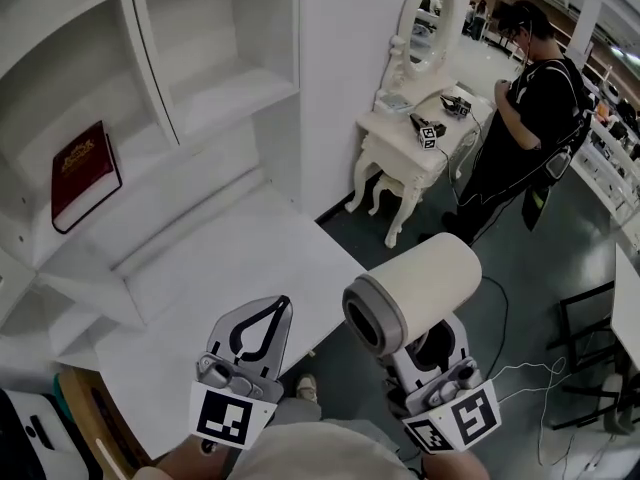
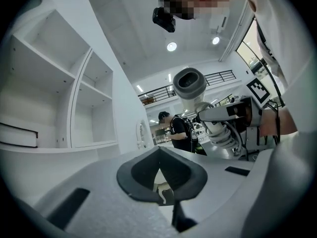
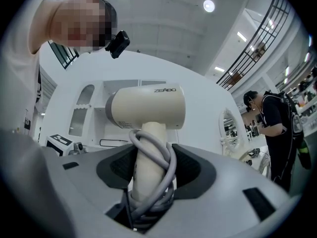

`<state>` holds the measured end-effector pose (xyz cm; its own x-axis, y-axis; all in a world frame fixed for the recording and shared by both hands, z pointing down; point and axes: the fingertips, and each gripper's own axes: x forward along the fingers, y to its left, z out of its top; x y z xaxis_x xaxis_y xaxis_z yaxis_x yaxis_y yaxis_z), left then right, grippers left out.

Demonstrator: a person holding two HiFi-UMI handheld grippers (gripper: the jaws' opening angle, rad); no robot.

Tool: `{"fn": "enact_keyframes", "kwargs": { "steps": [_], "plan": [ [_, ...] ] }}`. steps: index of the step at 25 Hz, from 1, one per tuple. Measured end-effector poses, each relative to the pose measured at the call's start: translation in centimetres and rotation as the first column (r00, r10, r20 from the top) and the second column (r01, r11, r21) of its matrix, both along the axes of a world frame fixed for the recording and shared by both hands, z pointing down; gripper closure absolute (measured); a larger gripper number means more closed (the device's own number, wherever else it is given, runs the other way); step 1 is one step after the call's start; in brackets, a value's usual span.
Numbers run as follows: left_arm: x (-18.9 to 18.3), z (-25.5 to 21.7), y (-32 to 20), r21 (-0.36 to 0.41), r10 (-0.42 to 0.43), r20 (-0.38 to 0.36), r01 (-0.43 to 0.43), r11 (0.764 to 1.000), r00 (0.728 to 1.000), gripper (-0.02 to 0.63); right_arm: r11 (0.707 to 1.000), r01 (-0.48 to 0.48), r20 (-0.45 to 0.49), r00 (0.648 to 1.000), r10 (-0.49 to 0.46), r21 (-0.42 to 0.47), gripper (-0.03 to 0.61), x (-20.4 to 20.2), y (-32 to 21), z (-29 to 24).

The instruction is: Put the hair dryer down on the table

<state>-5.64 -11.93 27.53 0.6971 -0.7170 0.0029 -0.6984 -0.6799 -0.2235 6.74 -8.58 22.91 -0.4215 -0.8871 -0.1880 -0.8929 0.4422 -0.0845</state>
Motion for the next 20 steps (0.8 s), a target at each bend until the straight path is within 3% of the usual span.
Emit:
{"fn": "enact_keyframes", "kwargs": {
  "steps": [7,20],
  "plan": [
    [-1.7,-0.7,-5.0,0.018,-0.001,-0.017,0.001,1.0,1.0,0.602,0.999,0.005,-0.006,1.0,-0.004,0.032,0.371,-1.8,-4.0,-1.7],
    [-0.4,-0.5,-6.1,0.005,-0.058,-0.008,0.058,0.998,0.998,0.602,0.999,0.048,-0.029,0.998,-0.047,0.026,0.371,-0.2,-6.6,-1.6]
  ]
}}
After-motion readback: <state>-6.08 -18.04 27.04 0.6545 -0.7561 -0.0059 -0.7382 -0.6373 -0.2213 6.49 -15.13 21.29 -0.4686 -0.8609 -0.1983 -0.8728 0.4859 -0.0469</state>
